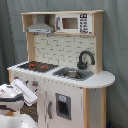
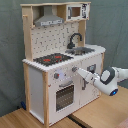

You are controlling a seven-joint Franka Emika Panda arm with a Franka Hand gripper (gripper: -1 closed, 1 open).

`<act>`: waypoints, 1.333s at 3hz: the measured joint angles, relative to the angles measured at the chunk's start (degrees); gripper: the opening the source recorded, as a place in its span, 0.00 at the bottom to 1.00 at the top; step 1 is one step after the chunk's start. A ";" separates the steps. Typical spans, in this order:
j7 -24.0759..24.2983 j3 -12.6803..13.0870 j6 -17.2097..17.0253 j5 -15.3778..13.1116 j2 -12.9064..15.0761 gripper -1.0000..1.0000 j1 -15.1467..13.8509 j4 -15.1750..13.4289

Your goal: Play with the kitchen

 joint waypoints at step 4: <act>18.63 3.32 0.24 -3.17 -0.01 1.00 -8.10 4.49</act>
